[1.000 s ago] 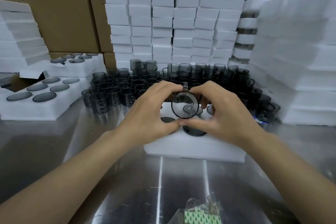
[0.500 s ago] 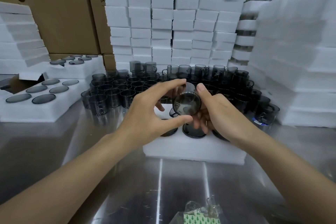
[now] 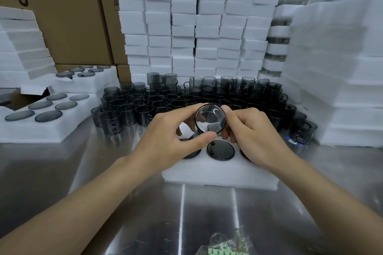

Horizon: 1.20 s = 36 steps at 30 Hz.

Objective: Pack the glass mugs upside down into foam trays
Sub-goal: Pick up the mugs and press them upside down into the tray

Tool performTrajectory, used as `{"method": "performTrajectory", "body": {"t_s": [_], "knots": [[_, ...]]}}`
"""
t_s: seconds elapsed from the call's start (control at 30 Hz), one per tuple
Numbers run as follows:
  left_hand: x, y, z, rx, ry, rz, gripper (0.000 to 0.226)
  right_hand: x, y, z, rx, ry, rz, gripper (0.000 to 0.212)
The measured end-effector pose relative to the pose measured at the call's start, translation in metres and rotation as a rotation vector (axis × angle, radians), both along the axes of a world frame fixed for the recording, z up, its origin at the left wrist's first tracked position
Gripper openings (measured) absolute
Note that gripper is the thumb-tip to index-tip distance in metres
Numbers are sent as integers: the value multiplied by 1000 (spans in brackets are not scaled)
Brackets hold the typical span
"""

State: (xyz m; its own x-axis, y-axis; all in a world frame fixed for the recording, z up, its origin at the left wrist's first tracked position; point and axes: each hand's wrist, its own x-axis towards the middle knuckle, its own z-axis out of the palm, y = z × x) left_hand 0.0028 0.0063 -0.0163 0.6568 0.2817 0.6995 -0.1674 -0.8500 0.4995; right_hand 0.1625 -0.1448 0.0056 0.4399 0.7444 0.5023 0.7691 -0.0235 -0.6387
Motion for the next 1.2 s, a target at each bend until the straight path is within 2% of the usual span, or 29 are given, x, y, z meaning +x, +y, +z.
{"method": "performTrajectory", "body": {"t_s": [0.23,0.3,0.4,0.47,0.6,0.77,0.83,0.97,1.07,1.2], "knots": [[-1,0,1,18,26,-9,47,-1,-1,0,-12,-34,14,66],[-1,1,0,25,13,1,53,-2,-1,0,-4,-37,29,63],[-1,3,-2,15,-5,68,67,-2,1,-1,90,-48,64,41],[-2,4,-1,36,-21,96,67,-5,-2,0,171,-12,122,21],[-4,3,5,133,-33,130,67,-13,-4,2,122,51,198,35],[-3,5,6,363,-85,138,74,-16,0,-2,104,173,198,40],[-2,6,6,319,-105,126,78,-15,1,-2,112,255,215,42],[1,5,3,32,-122,78,84,-12,4,0,170,403,309,45],[1,4,5,-125,-98,-20,79,-9,3,1,170,507,359,44],[1,1,10,-264,-129,-112,68,-5,4,1,63,582,412,41]]}}
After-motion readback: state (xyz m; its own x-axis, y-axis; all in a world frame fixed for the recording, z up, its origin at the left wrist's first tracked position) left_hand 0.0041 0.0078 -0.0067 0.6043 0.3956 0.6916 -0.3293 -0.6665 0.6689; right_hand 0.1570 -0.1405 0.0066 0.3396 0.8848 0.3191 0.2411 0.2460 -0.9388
